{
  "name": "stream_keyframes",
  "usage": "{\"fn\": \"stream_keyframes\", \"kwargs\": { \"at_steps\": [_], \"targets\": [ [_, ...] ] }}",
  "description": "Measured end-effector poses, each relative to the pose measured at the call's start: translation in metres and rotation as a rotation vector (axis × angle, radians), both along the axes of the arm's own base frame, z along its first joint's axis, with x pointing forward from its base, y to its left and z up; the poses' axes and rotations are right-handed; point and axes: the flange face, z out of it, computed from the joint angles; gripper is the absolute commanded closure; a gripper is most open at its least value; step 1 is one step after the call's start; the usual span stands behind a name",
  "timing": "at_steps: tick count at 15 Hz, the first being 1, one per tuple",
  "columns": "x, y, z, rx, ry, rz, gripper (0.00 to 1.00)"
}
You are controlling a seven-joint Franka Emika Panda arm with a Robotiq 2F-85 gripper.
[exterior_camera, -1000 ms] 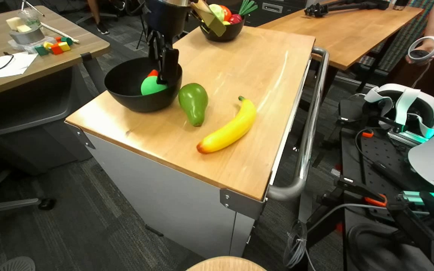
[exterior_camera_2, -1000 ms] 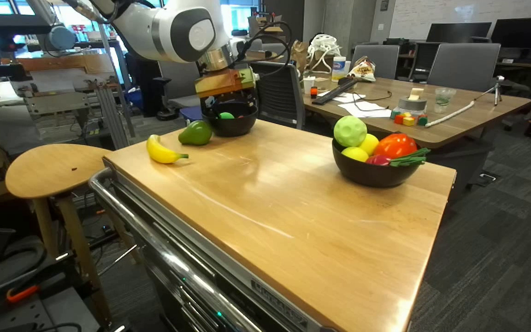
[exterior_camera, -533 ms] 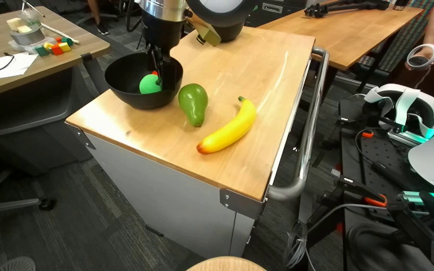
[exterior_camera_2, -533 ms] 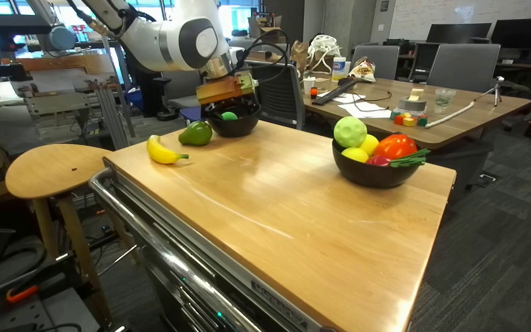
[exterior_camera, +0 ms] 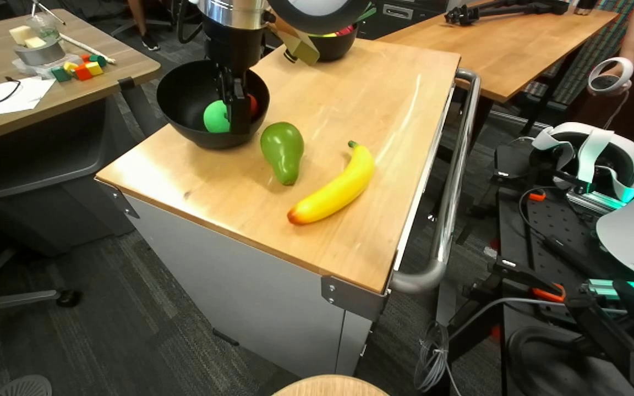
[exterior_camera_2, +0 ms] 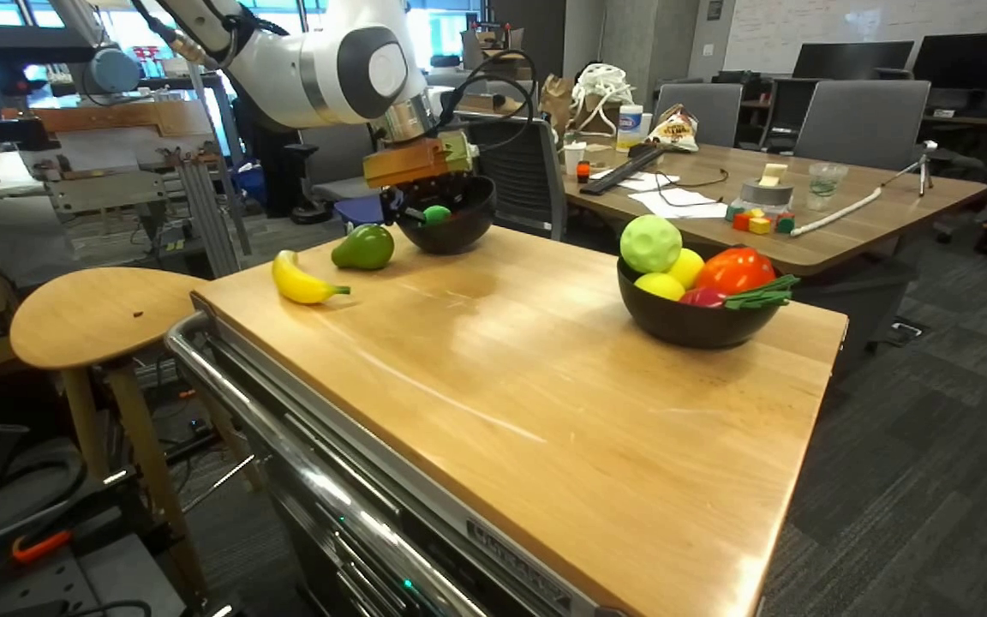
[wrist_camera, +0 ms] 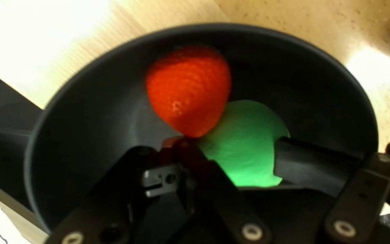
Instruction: Remove the objects one at a time from the black bowls starting with the left bowl and place the objects on the table
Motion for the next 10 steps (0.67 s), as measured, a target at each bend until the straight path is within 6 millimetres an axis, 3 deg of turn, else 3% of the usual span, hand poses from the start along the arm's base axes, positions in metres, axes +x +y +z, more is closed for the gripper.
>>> {"fn": "stream_keyframes", "kwargs": {
  "at_steps": [4, 6, 8, 9, 10],
  "targets": [
    [0.0037, -0.0034, 0.0005, 0.005, 0.007, -0.036, 0.96],
    [0.0060, -0.0034, 0.0041, 0.012, 0.001, -0.052, 1.00],
    [0.0087, -0.0023, 0.0101, 0.018, -0.002, -0.062, 1.00],
    [0.0084, -0.0007, 0.0101, 0.022, 0.005, -0.064, 0.83],
    [0.0073, 0.0022, 0.0099, 0.029, 0.016, -0.066, 0.75]
  ]
}}
